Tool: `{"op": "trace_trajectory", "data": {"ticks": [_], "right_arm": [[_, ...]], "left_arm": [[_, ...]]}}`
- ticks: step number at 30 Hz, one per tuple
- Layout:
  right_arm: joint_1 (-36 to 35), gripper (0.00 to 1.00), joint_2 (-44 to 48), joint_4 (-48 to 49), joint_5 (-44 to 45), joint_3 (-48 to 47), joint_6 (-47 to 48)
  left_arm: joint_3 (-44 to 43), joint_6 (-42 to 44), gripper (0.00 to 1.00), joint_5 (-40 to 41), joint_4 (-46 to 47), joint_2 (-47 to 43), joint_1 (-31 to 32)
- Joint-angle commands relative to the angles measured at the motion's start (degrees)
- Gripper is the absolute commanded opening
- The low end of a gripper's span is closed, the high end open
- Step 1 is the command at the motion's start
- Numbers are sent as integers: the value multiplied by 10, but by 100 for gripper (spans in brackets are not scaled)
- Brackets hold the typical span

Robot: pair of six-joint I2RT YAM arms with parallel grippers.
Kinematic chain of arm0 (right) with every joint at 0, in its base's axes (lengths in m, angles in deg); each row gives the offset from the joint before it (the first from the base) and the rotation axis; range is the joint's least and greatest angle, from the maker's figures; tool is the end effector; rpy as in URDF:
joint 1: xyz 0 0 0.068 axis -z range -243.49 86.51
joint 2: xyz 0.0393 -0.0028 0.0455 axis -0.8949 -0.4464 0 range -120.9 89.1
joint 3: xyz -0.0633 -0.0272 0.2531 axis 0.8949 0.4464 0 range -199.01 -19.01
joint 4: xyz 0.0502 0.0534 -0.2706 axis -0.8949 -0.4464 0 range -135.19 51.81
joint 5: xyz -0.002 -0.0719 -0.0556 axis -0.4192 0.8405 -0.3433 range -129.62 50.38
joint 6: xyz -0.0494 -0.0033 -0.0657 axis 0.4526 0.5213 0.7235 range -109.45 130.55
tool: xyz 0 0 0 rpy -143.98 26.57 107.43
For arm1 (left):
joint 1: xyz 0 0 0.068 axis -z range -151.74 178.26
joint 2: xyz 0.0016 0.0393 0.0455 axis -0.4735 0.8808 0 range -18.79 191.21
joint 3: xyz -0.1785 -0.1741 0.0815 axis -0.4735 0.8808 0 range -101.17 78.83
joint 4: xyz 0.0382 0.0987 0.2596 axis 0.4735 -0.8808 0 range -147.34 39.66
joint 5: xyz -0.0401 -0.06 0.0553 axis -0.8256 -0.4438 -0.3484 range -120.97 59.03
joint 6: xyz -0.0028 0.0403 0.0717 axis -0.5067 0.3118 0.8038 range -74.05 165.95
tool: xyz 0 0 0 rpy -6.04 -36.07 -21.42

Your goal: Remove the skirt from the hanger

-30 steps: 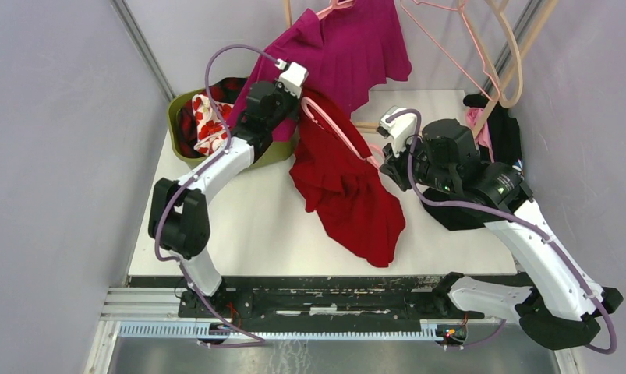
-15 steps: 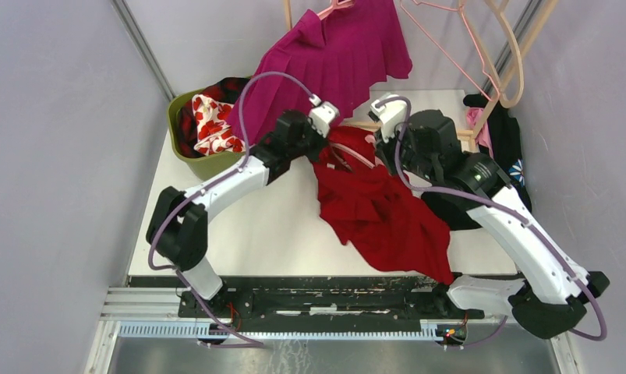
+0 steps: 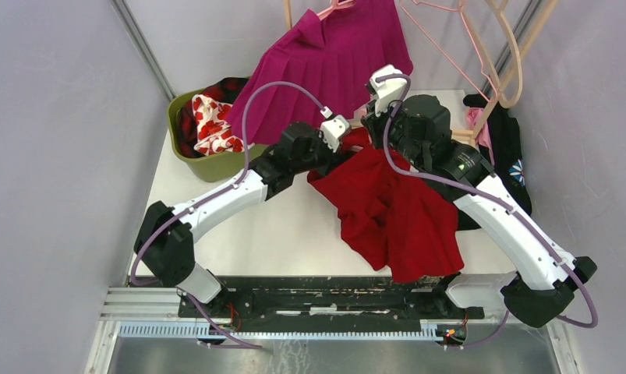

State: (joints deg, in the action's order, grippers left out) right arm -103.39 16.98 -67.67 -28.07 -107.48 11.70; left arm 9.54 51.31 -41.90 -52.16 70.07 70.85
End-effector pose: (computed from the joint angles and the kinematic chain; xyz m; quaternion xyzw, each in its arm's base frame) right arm 0.2549 0.1944 0.4539 -0.2146 0.7518 0.1308 0.6096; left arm 0.2994 -0.2937 0.2816 0.3832 0.7295 -0.2536 0.5066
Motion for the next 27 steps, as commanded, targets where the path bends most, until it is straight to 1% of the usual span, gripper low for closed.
{"op": "trace_trajectory", "data": {"ticks": [1, 4, 6, 7, 8, 9, 12, 13, 16, 20, 24, 27], "right_arm": [[0, 1, 18, 176, 42, -18, -6], [-1, 1, 27, 177, 32, 0, -18], [0, 1, 29, 171, 15, 5, -23], [0, 1, 28, 159, 8, 4, -23], [-1, 1, 27, 153, 5, 2, -24], [0, 1, 26, 149, 4, 3, -24], [0, 1, 24, 145, 1, -1, -20], [0, 1, 23, 146, -2, -4, -20], [0, 1, 16, 138, -19, -16, -20], [0, 1, 7, 137, -39, -24, -30], [-1, 1, -2, 143, -51, -38, -32], [-1, 1, -6, 134, -64, -47, -30]], "left_arm": [[-10, -18, 3, -27, -28, -24, 18], [-18, 0, 3, 1, -46, -47, 17], [-31, 24, 13, 23, -54, -69, 17], [-39, 34, 22, 34, -52, -78, 16], [-51, 44, 34, 44, -51, -86, 15], [-66, 53, 44, 53, -52, -92, 15], [-123, 77, 65, 75, -71, -101, 13], [-138, 82, 69, 76, -74, -103, 12], [-160, 82, 73, 74, -68, -112, 12], [-154, 66, 73, 53, -57, -117, 12], [-104, 54, 74, -3, -21, -122, 12], [-49, 64, 78, -48, 31, -128, 9]]}}
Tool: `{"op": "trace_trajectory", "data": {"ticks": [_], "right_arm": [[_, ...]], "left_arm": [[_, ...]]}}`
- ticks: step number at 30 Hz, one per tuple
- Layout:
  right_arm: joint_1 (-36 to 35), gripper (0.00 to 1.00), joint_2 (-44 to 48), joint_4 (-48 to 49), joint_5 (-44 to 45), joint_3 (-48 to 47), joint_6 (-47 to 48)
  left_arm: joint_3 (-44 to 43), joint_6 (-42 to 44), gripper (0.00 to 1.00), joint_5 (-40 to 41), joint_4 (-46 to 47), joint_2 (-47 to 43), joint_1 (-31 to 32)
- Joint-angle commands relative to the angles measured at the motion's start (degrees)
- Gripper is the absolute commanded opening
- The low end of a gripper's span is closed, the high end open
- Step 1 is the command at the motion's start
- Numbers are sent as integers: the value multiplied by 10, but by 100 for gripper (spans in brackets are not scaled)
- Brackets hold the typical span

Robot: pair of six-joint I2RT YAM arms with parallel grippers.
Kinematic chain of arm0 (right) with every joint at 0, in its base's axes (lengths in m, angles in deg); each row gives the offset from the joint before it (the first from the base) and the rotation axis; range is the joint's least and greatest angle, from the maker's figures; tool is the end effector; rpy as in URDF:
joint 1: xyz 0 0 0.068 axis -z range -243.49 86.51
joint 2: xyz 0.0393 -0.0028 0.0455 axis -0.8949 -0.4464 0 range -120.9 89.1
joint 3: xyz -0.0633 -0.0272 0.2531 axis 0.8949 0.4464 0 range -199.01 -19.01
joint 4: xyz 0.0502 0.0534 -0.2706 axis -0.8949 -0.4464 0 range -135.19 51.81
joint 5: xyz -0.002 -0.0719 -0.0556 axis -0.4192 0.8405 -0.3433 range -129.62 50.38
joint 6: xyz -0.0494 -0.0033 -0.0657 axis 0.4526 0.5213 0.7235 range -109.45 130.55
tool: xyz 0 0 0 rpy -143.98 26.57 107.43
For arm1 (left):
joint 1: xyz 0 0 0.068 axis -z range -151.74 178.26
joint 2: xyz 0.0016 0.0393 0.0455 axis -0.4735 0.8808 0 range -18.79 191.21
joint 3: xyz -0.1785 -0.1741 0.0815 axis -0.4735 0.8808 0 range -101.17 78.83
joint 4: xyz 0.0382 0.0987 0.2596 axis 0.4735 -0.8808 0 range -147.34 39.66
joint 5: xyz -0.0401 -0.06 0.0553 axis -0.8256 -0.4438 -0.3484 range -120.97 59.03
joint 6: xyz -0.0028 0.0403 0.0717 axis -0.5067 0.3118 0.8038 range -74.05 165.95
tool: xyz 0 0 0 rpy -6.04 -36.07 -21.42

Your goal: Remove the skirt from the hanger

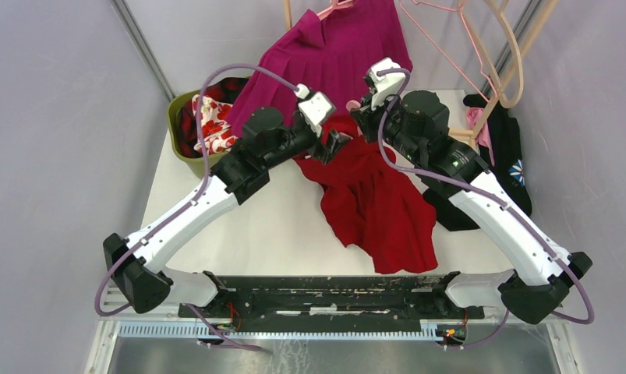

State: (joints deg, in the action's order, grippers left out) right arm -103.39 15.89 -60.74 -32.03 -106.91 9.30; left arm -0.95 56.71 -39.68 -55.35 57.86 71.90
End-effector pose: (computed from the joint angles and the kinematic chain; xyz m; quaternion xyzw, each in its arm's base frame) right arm 0.2606 0.2056 0.4613 -0.2078 0.7243 0.1837 0.6313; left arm 0.2586 -0.2616 0.4294 0.3745 0.6131 -0.2485 0.6496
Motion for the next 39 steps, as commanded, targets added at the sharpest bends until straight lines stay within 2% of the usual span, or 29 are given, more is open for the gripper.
{"op": "trace_trajectory", "data": {"ticks": [1, 4, 11, 14, 16, 32, 39], "right_arm": [[-1, 1, 4, 59, -27, -55, -6], [-1, 1, 5, 49, -30, -59, -5], [-1, 1, 10, 41, -21, -58, 8], [0, 1, 6, 36, -21, -59, 9], [-1, 1, 6, 31, -18, -60, 12], [0, 1, 4, 31, -10, -55, 25], [0, 1, 3, 29, -7, -54, 26]], "left_arm": [[64, 7, 79, -90, 76, -4, -5], [65, -11, 80, -145, 84, 4, -22], [70, -74, 83, -209, 123, 20, -29], [70, -135, 99, -272, 164, 37, -29], [72, -164, 99, -315, 190, 40, -29], [74, -150, 99, -333, 108, -20, -29], [94, -180, 99, -352, 131, -14, -28]]}}
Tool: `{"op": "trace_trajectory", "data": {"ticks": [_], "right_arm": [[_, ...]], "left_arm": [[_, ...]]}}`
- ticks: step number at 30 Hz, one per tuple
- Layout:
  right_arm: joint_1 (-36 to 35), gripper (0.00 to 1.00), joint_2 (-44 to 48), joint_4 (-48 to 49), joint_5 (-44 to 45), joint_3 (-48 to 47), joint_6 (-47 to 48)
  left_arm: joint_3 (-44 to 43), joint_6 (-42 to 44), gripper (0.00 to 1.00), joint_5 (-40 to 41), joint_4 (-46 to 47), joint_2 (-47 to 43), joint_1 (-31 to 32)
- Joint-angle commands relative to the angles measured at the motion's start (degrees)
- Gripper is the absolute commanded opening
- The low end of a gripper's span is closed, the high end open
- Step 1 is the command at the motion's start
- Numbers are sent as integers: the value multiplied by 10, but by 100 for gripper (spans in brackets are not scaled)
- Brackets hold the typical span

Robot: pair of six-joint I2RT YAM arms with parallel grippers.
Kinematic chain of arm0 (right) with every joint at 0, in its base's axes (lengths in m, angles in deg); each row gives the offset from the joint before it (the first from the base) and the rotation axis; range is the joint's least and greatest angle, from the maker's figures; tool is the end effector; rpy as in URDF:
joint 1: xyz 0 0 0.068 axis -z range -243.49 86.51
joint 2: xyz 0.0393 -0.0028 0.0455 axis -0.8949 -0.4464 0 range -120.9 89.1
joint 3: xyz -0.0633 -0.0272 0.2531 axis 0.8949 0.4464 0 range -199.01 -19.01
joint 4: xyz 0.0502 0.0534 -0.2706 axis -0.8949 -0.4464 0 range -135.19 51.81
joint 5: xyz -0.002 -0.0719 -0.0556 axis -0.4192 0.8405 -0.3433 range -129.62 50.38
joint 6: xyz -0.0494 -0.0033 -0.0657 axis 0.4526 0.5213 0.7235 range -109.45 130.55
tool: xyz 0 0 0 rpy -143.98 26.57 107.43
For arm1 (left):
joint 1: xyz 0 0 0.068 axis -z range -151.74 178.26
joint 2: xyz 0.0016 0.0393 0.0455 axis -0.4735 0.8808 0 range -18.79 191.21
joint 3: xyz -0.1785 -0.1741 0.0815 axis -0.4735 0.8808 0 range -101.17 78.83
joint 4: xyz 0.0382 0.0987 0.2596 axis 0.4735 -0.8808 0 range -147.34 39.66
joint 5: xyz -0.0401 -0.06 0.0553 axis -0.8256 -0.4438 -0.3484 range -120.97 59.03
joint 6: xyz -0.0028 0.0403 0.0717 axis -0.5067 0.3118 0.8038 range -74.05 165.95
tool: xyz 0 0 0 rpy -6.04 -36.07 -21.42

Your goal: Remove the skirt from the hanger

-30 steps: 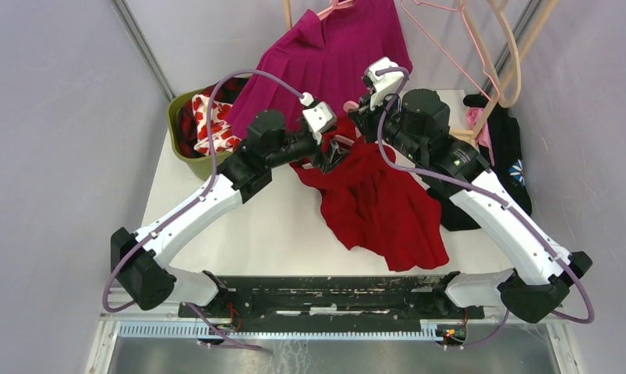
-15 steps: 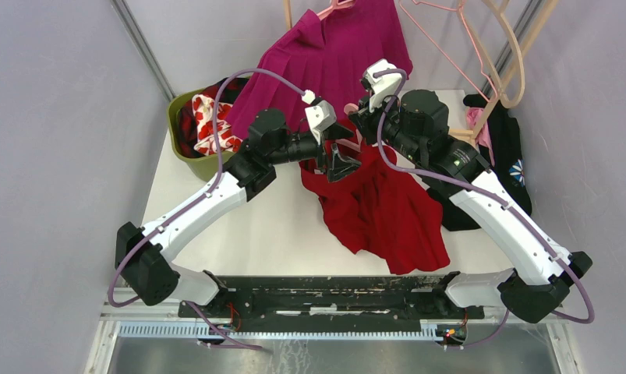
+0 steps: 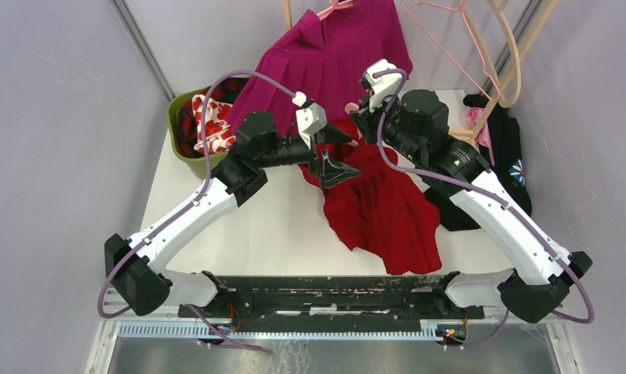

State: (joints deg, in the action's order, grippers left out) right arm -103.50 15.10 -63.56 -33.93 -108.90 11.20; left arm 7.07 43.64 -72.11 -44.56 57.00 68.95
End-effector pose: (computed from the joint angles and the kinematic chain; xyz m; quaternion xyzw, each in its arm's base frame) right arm 0.2590 0.2081 0.4632 -0.2346 0.7259 0.1817 0.6205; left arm 0.2380 -0.2667 0.4040 0.4525 0.5327 -0.4739 0.5357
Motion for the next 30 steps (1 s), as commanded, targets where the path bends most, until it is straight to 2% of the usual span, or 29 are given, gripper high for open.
{"op": "trace_trajectory", "data": {"ticks": [1, 13, 16, 18, 19, 21, 22, 30], "right_arm": [[1, 1, 11, 58, 12, -35, 7], [1, 1, 17, 50, 19, -38, 12], [1, 1, 18, 53, 20, -36, 12], [1, 1, 18, 55, 20, -35, 12], [0, 1, 19, 56, 20, -34, 11], [1, 1, 21, 59, 20, -31, 8], [1, 1, 20, 59, 20, -30, 7], [1, 1, -15, 77, 22, -27, 1]], "left_arm": [[20, -52, 99, -28, 30, -2, 1], [11, -43, 98, -22, 48, 60, 2], [10, -44, 85, -25, 48, 68, 2], [7, -43, 69, -28, 45, 73, 2], [4, -44, 53, -30, 43, 77, 2], [-7, -45, 10, -28, 33, 85, 1], [-11, -49, 4, -24, 30, 88, 2], [-82, -89, 3, -54, 24, 106, 27]]}}
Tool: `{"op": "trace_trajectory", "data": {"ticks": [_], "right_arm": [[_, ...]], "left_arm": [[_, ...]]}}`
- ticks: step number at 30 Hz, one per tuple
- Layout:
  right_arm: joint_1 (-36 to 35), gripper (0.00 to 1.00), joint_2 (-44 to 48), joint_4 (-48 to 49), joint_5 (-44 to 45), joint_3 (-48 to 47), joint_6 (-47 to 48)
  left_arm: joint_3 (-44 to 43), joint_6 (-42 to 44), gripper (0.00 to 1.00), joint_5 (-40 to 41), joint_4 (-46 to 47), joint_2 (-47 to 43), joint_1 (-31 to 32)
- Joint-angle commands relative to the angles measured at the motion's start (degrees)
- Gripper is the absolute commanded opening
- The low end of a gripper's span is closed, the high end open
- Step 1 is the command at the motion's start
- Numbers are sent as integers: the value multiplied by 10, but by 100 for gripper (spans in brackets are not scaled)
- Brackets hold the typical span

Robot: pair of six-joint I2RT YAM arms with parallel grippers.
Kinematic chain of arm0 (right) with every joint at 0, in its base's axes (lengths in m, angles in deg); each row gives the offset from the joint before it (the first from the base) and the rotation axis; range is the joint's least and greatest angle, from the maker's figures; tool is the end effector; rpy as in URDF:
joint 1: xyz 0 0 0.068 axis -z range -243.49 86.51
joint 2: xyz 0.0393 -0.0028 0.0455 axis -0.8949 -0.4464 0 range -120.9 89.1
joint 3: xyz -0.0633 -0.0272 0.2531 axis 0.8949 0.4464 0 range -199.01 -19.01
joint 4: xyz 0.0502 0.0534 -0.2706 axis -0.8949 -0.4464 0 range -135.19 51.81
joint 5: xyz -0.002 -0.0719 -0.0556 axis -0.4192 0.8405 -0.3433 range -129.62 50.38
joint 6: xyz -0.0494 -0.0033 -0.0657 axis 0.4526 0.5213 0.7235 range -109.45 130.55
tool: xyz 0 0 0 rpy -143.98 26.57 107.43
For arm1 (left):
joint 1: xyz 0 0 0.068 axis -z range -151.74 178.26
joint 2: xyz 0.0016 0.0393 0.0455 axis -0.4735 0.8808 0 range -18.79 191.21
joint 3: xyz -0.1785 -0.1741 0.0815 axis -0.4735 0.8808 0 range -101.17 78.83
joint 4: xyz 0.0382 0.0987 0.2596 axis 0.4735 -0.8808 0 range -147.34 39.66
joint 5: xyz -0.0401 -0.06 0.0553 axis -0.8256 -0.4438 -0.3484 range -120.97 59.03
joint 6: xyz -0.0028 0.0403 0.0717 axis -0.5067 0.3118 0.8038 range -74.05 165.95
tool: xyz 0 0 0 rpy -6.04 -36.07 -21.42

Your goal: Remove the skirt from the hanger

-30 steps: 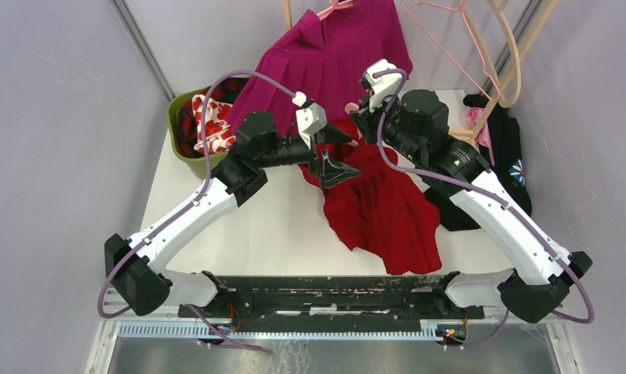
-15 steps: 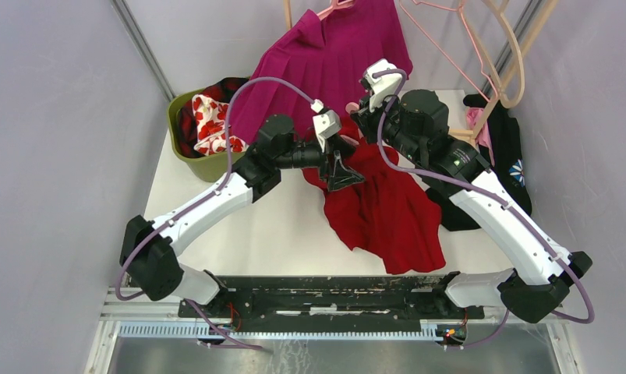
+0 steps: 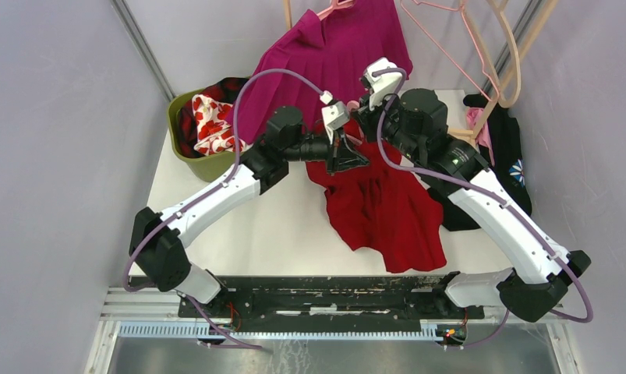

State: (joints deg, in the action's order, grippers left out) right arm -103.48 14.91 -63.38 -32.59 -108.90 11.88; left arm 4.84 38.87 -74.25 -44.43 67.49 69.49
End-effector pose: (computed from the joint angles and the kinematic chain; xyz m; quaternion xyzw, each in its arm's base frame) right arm 0.2609 0.2074 0.4626 -0.2316 0.7268 0.1694 0.6241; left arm 0.2690 -0.3010 0.3542 0.4385 0.5900 -0.5043 0.4530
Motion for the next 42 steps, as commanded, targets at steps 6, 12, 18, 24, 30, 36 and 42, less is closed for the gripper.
{"op": "trace_trajectory", "data": {"ticks": [6, 12, 18, 24, 30, 36, 42], "right_arm": [[0, 1, -65, 115, 4, -31, -6], [7, 1, -140, 133, 0, -68, -12], [14, 1, -142, 141, 4, -67, -20], [22, 1, -132, 143, 7, -68, -20], [34, 1, -152, 158, 7, -93, -23], [49, 1, -222, 190, 6, -126, -38], [67, 1, -248, 181, 4, -196, -53]], "left_arm": [[-92, -69, 3, -37, 23, 3, 76], [-91, -88, 3, -27, 27, 7, 126], [-72, -92, 3, -8, 36, -6, 147], [-67, -92, 3, -8, 37, -5, 165], [-63, -88, 3, 11, 37, 4, 182], [-90, -77, 3, 19, 11, 26, 205], [-15, -30, 3, 67, -11, 43, 210]]}}
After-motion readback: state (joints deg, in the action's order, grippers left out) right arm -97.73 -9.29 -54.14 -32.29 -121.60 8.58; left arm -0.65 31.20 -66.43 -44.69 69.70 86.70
